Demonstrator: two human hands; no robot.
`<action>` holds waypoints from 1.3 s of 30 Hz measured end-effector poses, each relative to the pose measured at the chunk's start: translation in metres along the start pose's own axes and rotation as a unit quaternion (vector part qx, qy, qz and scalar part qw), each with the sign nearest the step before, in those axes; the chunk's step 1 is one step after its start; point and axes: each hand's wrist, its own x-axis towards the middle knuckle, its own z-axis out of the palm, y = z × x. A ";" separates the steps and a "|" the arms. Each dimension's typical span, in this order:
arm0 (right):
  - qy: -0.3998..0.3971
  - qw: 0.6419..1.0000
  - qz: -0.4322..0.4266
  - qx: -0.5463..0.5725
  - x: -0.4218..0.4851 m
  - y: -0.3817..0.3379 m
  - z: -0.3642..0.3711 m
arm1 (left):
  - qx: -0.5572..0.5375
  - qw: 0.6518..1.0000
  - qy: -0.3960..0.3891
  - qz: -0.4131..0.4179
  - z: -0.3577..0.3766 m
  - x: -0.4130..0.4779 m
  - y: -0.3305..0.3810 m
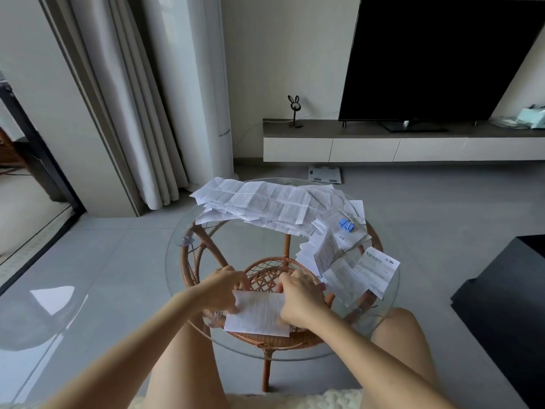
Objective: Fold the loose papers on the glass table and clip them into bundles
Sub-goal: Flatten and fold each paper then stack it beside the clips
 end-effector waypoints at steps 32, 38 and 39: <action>0.219 0.941 0.118 0.231 0.088 0.165 -0.137 | -0.607 0.782 0.117 -0.074 -0.137 0.114 0.142; 0.145 0.963 0.142 0.180 0.121 0.176 -0.110 | -0.657 0.734 0.094 -0.146 -0.128 0.170 0.149; 0.142 0.963 0.151 0.174 0.125 0.177 -0.107 | -0.648 0.739 0.086 -0.162 -0.123 0.176 0.149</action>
